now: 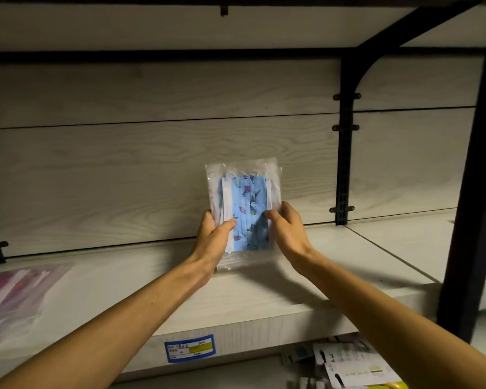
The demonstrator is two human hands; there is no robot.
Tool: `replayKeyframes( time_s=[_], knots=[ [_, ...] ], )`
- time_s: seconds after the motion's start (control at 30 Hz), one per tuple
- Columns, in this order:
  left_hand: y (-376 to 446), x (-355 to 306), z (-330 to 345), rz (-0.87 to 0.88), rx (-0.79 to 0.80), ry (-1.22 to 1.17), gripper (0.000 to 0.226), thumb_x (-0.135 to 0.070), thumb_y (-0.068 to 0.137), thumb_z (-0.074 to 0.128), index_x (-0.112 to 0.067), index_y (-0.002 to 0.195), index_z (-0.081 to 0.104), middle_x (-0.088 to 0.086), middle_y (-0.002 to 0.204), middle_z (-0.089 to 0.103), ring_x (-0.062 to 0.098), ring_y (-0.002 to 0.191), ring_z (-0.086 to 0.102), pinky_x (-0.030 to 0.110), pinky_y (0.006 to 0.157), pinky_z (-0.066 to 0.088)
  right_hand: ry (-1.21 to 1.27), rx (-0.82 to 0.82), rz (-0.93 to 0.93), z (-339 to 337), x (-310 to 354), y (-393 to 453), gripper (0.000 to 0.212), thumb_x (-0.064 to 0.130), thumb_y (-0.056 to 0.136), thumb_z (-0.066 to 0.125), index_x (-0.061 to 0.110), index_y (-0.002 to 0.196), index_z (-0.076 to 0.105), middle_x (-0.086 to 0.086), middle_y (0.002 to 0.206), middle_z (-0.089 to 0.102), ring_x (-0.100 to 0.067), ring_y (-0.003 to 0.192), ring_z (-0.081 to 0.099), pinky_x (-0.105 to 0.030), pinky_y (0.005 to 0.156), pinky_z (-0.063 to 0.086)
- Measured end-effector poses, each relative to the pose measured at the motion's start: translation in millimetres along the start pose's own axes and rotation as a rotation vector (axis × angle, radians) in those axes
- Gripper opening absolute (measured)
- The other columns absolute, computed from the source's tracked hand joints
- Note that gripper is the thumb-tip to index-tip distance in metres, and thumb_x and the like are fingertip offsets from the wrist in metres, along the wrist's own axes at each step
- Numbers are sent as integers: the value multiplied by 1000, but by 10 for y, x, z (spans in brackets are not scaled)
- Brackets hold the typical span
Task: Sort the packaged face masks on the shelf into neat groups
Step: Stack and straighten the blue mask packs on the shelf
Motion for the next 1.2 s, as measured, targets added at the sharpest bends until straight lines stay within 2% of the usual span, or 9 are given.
replayKeyframes(
  time_s=[0.27,0.37,0.43,0.67,0.87,0.93,1.0,1.1,1.2],
  knots=[
    [-268,43,-7,-34,20,-40,28,-11,94,67,-22,117,58,1,108,74,18,97,73,36,83,60,-20,38,-17,-59,27,-294,19,8,90,57,0,107,57,-22,110,67,-41,101,66,-63,78,57],
    [-347,0,-48,-27,-1,-57,24,-6,92,68,-26,103,64,-1,96,77,14,83,76,25,64,59,-26,69,-4,-59,-5,-368,19,9,93,57,6,112,54,-14,114,67,-28,98,70,-48,72,63],
    [-404,-52,-64,-4,-9,-68,27,-3,91,69,-24,106,65,2,97,77,17,84,77,29,66,61,-31,80,-49,-75,30,-426,27,9,93,57,12,120,51,-4,115,66,-18,98,69,-34,69,63],
    [-679,-325,-67,69,-31,-141,27,-2,89,70,-23,106,67,1,97,79,22,88,77,35,72,63,-9,85,-35,-233,266,-627,40,13,88,63,13,126,50,-5,112,68,-15,90,72,-28,63,59],
    [-904,-316,117,-189,37,-30,34,-10,93,68,-9,125,57,14,110,74,27,93,74,40,74,62,-271,113,50,-477,411,-797,21,15,88,63,4,105,56,-20,103,69,-31,88,67,-50,79,58],
    [-981,-267,214,-323,141,64,34,-13,96,64,-3,128,59,16,116,72,29,103,70,41,87,58,-291,139,170,-567,353,-826,17,11,89,62,-3,99,62,-25,102,70,-28,80,64,-47,72,57],
    [-1063,-256,321,-436,251,70,30,-14,100,59,-1,126,63,17,116,72,26,98,69,33,78,55,-252,162,315,-677,290,-887,14,11,90,62,-1,97,59,-23,104,68,-25,76,63,-33,56,55],
    [-1157,-278,468,-550,327,-45,17,-11,103,50,-2,110,63,14,81,75,18,59,72,26,48,57,-212,190,474,-878,207,-974,32,15,89,63,3,117,53,-20,112,64,-26,83,65,-27,48,57],
    [-1188,-254,595,-582,354,-44,17,-10,103,48,-5,98,64,7,58,71,13,46,68,24,43,55,-262,220,536,-1058,122,-963,44,15,88,63,1,128,51,-21,116,64,-30,93,67,-30,57,60]
  ],
)
Point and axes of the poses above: each hand's wrist, its own y-axis towards the middle knuckle, its own z-axis out of the palm, x = y × z, the point moved 7 cm from there along y, towards the middle knuckle
